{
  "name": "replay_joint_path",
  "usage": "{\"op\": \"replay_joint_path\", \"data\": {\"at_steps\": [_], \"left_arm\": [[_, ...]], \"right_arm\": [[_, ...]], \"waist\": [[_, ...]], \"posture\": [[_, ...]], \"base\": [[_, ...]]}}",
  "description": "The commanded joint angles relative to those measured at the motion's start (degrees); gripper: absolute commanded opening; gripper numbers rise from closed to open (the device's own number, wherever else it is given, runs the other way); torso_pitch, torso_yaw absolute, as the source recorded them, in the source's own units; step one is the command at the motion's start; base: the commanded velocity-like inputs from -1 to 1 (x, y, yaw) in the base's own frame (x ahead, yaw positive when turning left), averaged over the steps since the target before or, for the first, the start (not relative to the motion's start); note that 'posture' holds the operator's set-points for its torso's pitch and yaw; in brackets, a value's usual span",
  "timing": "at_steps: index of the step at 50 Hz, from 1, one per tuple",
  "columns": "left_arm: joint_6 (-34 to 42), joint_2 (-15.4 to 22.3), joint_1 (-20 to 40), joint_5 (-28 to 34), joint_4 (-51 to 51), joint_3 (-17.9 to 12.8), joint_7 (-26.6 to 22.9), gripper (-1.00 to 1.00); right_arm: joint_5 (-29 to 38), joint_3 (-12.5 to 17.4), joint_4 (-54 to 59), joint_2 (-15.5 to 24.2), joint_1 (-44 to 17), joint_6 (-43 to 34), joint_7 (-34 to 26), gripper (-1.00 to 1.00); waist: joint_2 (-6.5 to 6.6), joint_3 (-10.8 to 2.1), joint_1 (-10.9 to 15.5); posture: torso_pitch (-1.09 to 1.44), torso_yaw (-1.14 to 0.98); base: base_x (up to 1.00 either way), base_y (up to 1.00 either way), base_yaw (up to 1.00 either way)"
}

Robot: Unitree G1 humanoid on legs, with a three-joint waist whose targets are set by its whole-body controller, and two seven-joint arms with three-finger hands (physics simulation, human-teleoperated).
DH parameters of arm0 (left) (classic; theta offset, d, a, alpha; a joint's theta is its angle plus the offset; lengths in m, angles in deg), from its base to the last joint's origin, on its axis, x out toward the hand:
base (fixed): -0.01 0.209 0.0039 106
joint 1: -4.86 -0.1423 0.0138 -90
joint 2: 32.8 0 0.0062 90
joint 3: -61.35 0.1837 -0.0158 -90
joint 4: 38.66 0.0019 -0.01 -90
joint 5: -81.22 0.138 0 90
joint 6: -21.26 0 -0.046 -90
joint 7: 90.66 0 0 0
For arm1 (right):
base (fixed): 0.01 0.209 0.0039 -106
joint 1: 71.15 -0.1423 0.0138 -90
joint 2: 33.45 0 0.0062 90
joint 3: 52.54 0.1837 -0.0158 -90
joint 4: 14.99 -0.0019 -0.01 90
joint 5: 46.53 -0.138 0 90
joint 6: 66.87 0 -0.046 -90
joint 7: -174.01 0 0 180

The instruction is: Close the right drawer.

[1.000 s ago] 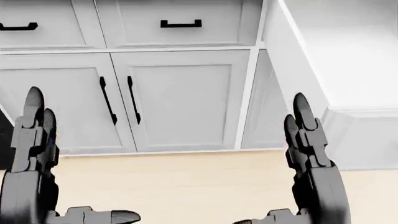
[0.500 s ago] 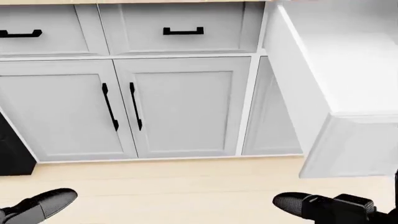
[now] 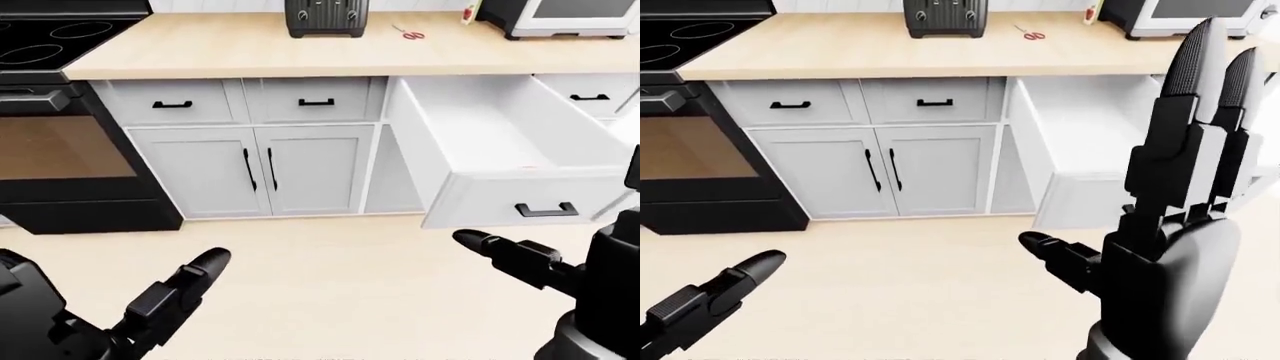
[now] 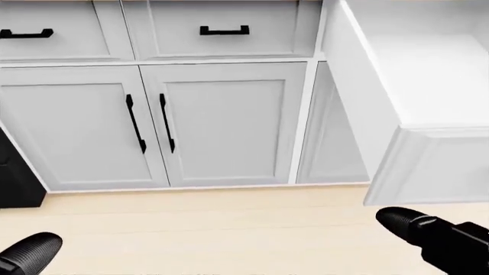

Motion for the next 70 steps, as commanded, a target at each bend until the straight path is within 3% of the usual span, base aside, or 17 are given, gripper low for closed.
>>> {"op": "replay_joint_path", "data": {"at_steps": [1, 14, 16, 23, 29, 36, 38, 40, 41, 50, 53, 54, 56, 62, 66, 67, 70], "left_arm": [[-0.5, 0.1, 0.0, -0.3, -1.5, 0.7, 0.5, 1.0], [0.3, 0.7, -0.3, -1.3, -1.5, 0.7, 0.5, 1.0], [0.0, 0.4, -0.2, -1.5, -1.5, 0.4, 0.4, 1.0], [-0.4, 0.4, -0.4, -1.4, -1.5, 0.4, 0.5, 1.0], [-0.9, -0.1, -0.3, -1.8, -1.5, 0.0, 0.3, 1.0], [-1.3, -0.3, -0.3, -2.0, -1.5, -0.2, 0.1, 1.0], [-1.3, -0.3, -0.2, -2.1, -1.5, -0.2, 0.1, 1.0], [-1.4, -0.4, -0.2, -2.1, -1.5, -0.3, 0.1, 1.0], [-1.5, -0.5, -0.2, -2.2, -1.5, -0.4, 0.0, 1.0], [-2.0, -0.8, 0.5, -3.0, -1.5, -1.7, -0.5, 1.0], [-2.2, -1.0, 0.4, -3.1, -1.5, -1.7, -0.6, 1.0], [-2.0, -0.8, 0.6, -3.3, -1.5, -2.1, -0.7, 1.0], [-1.9, -0.8, 0.8, -3.3, -1.5, -2.1, -0.8, 1.0], [-1.7, -0.6, 0.3, -3.0, -1.5, -1.5, -0.4, 1.0], [-1.5, -0.3, -0.1, -2.6, -1.5, -0.9, 0.1, 1.0], [-1.4, -0.2, -0.1, -2.6, -1.5, -0.8, 0.1, 1.0], [-1.2, 0.0, -0.2, -2.4, -1.5, -0.5, 0.4, 1.0]], "right_arm": [[1.1, -0.1, -1.6, 0.4, -0.6, 0.1, 0.8, 1.0], [-4.6, 0.0, -1.6, 0.0, 2.0, 3.2, 0.8, 1.0], [-5.1, -0.1, -1.6, 0.2, 2.2, 3.2, 0.6, 1.0], [-5.3, -1.1, -1.6, 0.8, 2.8, 2.6, 0.5, 1.0], [-5.2, -1.9, -1.6, 1.6, 3.2, 1.8, 0.4, 1.0], [-5.1, -2.5, -1.6, 2.2, 3.5, 1.3, 0.3, 1.0], [-4.9, -2.6, -1.6, 2.2, 3.5, 1.1, 0.0, 1.0], [-4.9, -2.9, -1.6, 2.4, 3.7, 1.1, 0.1, 1.0], [-5.0, -3.0, -1.6, 2.4, 3.8, 1.1, 0.2, 1.0], [-4.5, -3.8, -1.6, 3.3, 4.0, -0.1, 0.3, 1.0], [-4.2, -4.3, -1.6, 3.9, 4.2, -0.5, 0.6, 1.0], [-4.1, -4.2, -1.6, 3.7, 4.1, -0.4, 0.5, 1.0], [-4.1, -4.4, -1.6, 3.8, 4.1, -0.5, 0.4, 1.0], [-3.9, -4.6, -1.6, 3.9, 4.1, -0.6, 0.4, 1.0], [-4.0, -4.7, -1.6, 4.1, 4.4, -0.7, 0.6, 1.0], [-3.9, -4.9, -1.6, 4.2, 4.4, -0.8, 0.6, 1.0], [-3.8, -5.1, -1.6, 4.4, 4.5, -1.1, 0.9, 1.0]], "waist": [[-0.02, -0.51, 0.0], [0.27, -1.37, -0.2], [0.31, -0.03, -0.2], [-0.15, 0.08, -0.6], [2.94, 0.96, 0.0], [1.02, 0.3, -0.1], [-0.31, 0.53, 0.0], [-3.11, -0.09, -0.1], [-1.97, 0.44, -0.5], [1.03, 1.58, 0.2], [5.6, 0.36, 0.4], [3.06, 1.0, 0.9], [3.3, 1.16, 0.6], [0.5, 0.93, 0.1], [-4.44, 0.16, -0.3], [-2.31, 0.65, -0.7], [-1.9, 0.66, -0.5]], "posture": [[0.0, 0.0], [0.0, 0.0], [0.0, 0.0], [0.0, 0.0], [0.0, 0.0], [0.0, 0.0], [0.0, 0.0], [0.0, 0.0], [0.0, 0.0], [0.0, 0.0], [0.0, 0.0], [0.0, 0.0], [0.0, 0.0], [0.0, 0.0], [0.0, 0.0], [0.0, 0.0], [0.0, 0.0]], "base": [[0.0, 0.0, 0.0], [0.0, 0.0, 0.0], [-0.02, 0.0, -0.11], [-0.06, 0.0, -0.13], [-0.05, 0.0, -0.13], [-0.06, 0.0, -0.14], [-0.05, 0.0, -0.14], [-0.05, 0.0, -0.13], [-0.06, 0.0, -0.13], [-0.06, 0.0, -0.13], [-0.05, 0.0, -0.14], [-0.06, 0.0, -0.13], [-0.05, 0.0, -0.13], [-0.05, 0.0, -0.14], [-0.04, 0.0, -0.13], [-0.03, 0.0, -0.13], [-0.04, 0.0, -0.13]]}}
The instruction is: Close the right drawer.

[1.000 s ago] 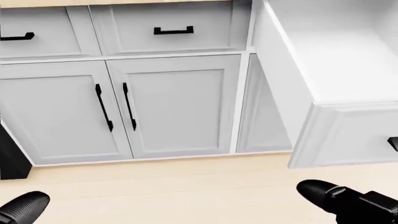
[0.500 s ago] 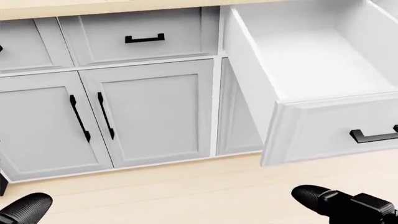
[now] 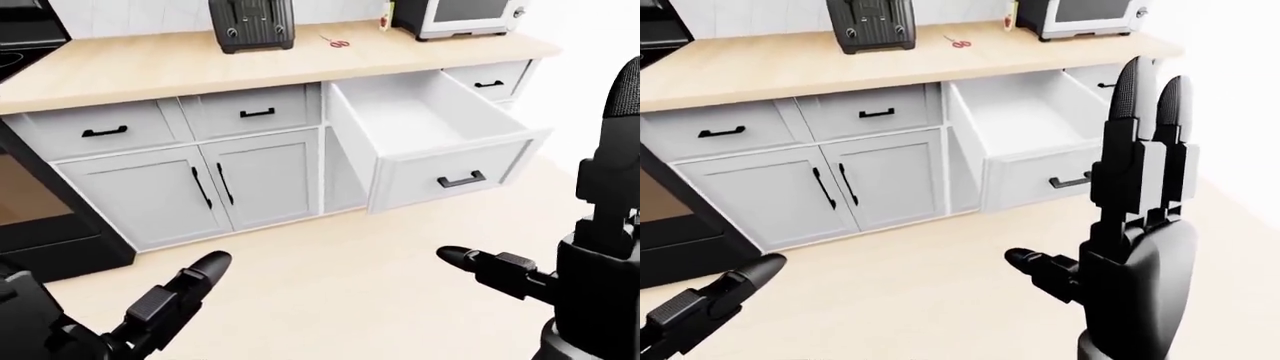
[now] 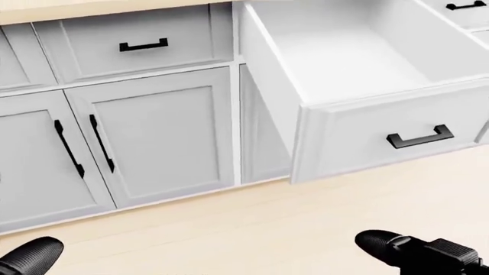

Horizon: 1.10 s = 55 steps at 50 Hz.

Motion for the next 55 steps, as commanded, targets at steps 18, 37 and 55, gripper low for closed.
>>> {"op": "replay_joint_path", "data": {"at_steps": [18, 37, 55], "left_arm": [[0.2, 0.2, 0.3, -0.3, -1.8, 0.5, 0.8, 1.0], [-0.4, -0.3, -0.2, -0.2, -1.8, 1.0, 0.7, 1.0], [0.3, 0.6, -0.9, 0.5, -1.8, 2.1, 1.6, 1.0]], "right_arm": [[-0.8, -1.3, -2.2, 1.2, 0.0, 0.1, 1.8, 1.0], [-1.1, -1.3, -2.2, 1.0, 0.2, 0.9, 1.3, 1.0], [-0.9, -2.1, -2.1, 2.2, 1.0, 0.1, 2.3, 1.0]], "waist": [[1.34, 0.27, 0.7], [5.22, 0.83, 0.8], [1.6, 0.94, 0.4]], "posture": [[0.0, 0.0], [0.0, 0.0], [0.0, 0.0]], "base": [[-0.03, 0.0, -0.13], [0.0, 0.0, -0.23], [0.0, 0.0, -0.27]]}}
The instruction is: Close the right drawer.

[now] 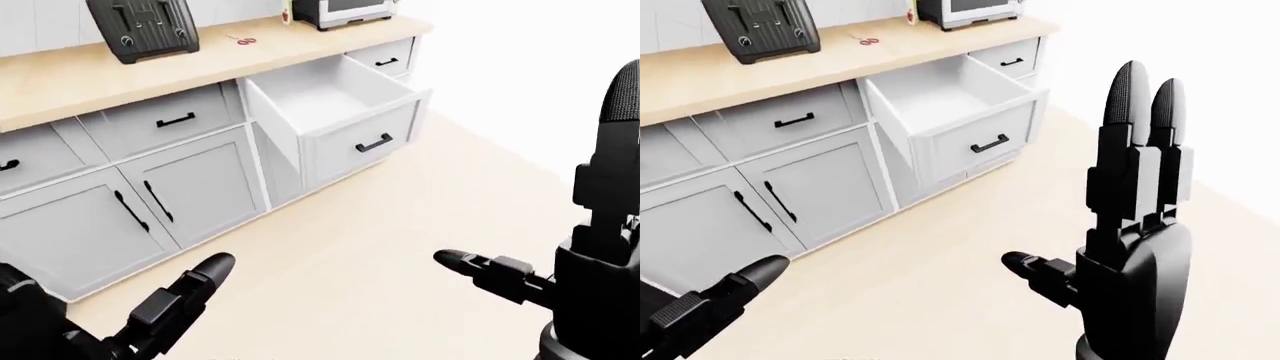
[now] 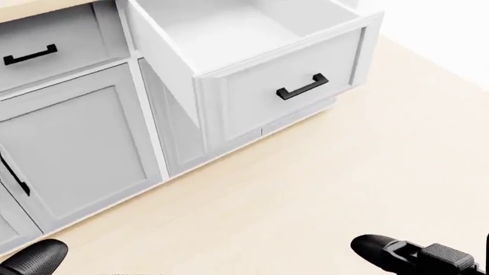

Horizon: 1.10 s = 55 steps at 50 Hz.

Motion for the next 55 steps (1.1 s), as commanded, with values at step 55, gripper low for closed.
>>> {"op": "replay_joint_path", "data": {"at_steps": [55], "left_arm": [[0.1, 0.4, 0.1, -0.3, -1.2, 0.4, 0.8, 1.0]], "right_arm": [[0.0, 0.0, -1.2, 0.1, -0.6, 1.0, 0.4, 1.0]], "waist": [[3.96, -1.16, 0.3]], "posture": [[0.0, 0.0]], "base": [[0.0, 0.0, -0.27]]}}
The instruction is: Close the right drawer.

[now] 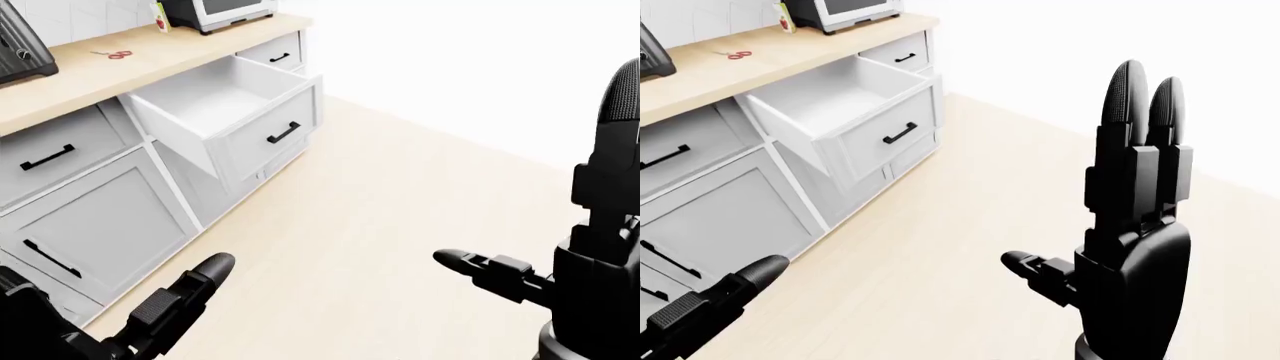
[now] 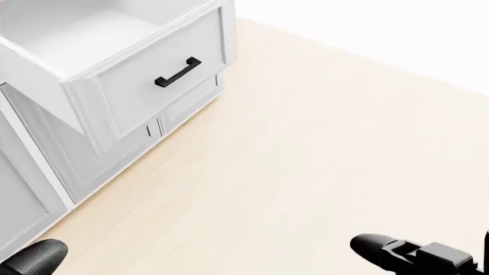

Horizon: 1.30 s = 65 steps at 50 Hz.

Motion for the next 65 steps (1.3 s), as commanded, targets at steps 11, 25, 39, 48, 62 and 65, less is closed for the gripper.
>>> {"op": "replay_joint_path", "data": {"at_steps": [11, 25, 39, 48, 62, 65], "left_arm": [[-0.2, -0.2, -0.1, -0.3, -1.1, 0.3, 0.3, 1.0], [-0.5, -0.3, -0.2, -0.3, -1.1, 0.3, 0.5, 1.0], [-0.3, -0.2, -0.4, -0.3, -1.1, 0.5, 0.5, 1.0], [-0.4, -0.2, -0.4, -0.3, -1.1, 0.5, 0.5, 1.0], [0.1, 0.2, -0.6, 0.1, -1.1, 1.0, 0.9, 1.0], [0.2, 0.3, -0.7, 0.1, -1.1, 1.1, 1.0, 1.0]], "right_arm": [[-0.1, -0.1, -1.2, 0.1, -0.3, 0.8, 0.6, 1.0], [0.0, -0.2, -1.1, 0.0, 0.0, 1.0, 0.7, 1.0], [-0.2, 0.0, -1.2, 0.0, -0.1, 1.0, 0.4, 1.0], [-0.1, -0.1, -1.1, 0.0, -0.1, 0.9, 0.4, 1.0], [-0.2, -0.1, -0.9, 0.0, 0.0, 1.1, 0.8, 1.0], [-0.3, -0.1, -0.9, 0.0, 0.0, 1.1, 0.8, 1.0]], "waist": [[-5.15, -0.69, 0.1], [-1.17, -0.11, -0.2], [-8.58, -1.79, -0.2], [-4.18, 0.08, -0.3], [-4.18, -0.61, 0.0], [-8.44, -1.76, -0.2]], "posture": [[0.0, 0.0], [0.0, 0.0], [0.0, 0.0], [0.0, 0.0], [0.0, 0.0], [0.0, 0.0]], "base": [[0.0, 0.0, -0.27], [0.0, 0.0, -0.27], [0.0, 0.0, -0.27], [0.0, 0.0, -0.27], [0.0, 0.0, -0.27], [0.0, 0.0, -0.24]]}}
